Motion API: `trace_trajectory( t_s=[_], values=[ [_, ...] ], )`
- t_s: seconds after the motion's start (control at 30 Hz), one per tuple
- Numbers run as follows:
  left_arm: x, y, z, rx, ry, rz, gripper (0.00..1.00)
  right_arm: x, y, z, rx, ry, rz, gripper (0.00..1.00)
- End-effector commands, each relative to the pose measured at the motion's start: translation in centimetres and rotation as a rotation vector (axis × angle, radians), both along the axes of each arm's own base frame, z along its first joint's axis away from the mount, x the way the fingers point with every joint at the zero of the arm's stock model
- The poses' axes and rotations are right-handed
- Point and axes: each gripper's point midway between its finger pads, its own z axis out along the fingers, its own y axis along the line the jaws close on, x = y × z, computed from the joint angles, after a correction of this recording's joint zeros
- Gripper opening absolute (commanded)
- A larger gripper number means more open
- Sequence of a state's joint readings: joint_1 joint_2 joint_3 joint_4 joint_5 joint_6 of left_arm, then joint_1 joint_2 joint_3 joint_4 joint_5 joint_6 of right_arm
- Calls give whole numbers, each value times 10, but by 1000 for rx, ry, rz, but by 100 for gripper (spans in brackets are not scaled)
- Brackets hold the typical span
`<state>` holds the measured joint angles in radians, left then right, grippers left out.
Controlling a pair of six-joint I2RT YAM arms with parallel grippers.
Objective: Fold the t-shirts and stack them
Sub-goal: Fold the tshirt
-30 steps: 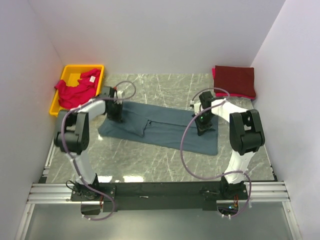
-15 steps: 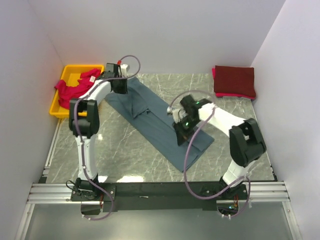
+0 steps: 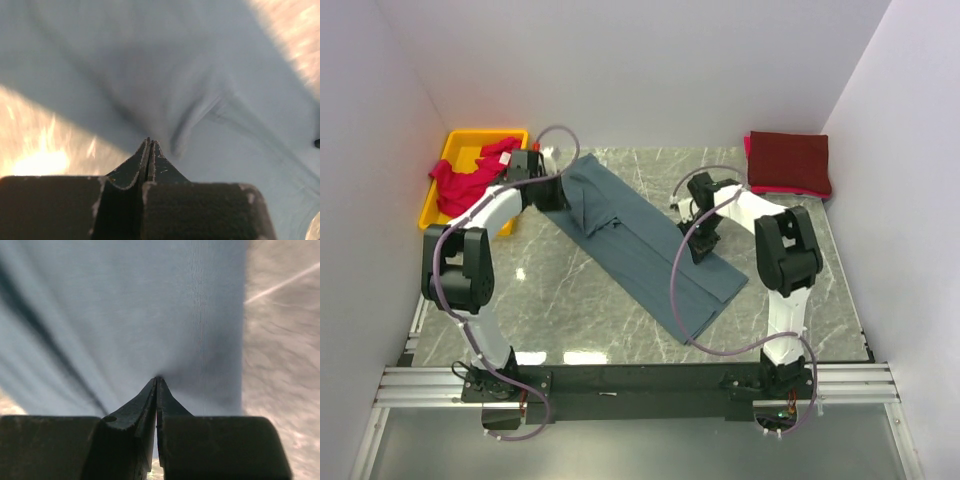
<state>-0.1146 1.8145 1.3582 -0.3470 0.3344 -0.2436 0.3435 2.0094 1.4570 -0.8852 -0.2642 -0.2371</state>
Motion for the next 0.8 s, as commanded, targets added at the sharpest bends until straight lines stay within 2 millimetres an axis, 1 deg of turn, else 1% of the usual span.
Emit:
trace_trajectory(
  t_s=[0.0, 0.03, 0.1, 0.13, 0.23, 0.3, 0.33, 0.43, 0.47, 0.53, 0.57, 0.6, 0.63, 0.7, 0.73, 0.77],
  values=[
    [-6, 6, 2, -15, 20, 76, 0, -9, -3, -9, -68, 15, 26, 8],
    [-6, 4, -3, -17, 38, 72, 0, -19, -2, -15, -79, 38, 39, 8],
    [-7, 3, -10, -17, 64, 77, 0, -29, 1, -20, -83, 61, 58, 8],
    [-5, 4, -17, -12, 81, 96, 1, -39, 3, -24, -92, 80, 74, 8],
    [-3, 4, -28, 17, 115, 136, 1, -58, 9, -28, -90, 120, 102, 8],
    [2, 2, -38, 45, 133, 146, 0, -76, 18, -30, -88, 148, 141, 8],
    [8, 4, -43, 70, 138, 163, 0, -81, 21, -29, -86, 151, 157, 8],
    [18, 1, -51, 94, 137, 171, 0, -103, 40, -27, -59, 181, 204, 8],
    [25, 1, -57, 105, 142, 177, 0, -109, 44, -26, -50, 192, 216, 8],
    [29, -1, -66, 129, 159, 169, 1, -124, 59, -22, -10, 219, 248, 8],
    [33, -4, -74, 135, 178, 155, 0, -130, 65, -19, 8, 232, 261, 8],
    [34, -5, -80, 147, 188, 144, 0, -139, 73, -15, 34, 251, 282, 8],
    [39, -6, -87, 162, 191, 131, 0, -146, 82, -7, 90, 271, 295, 8],
    [39, -13, -96, 170, 204, 100, 0, -153, 95, 8, 166, 284, 320, 10],
    [41, -16, -99, 173, 202, 82, 0, -154, 99, 15, 201, 290, 324, 10],
    [46, -21, -106, 170, 207, 61, 0, -156, 104, 24, 253, 302, 326, 10]
  ],
)
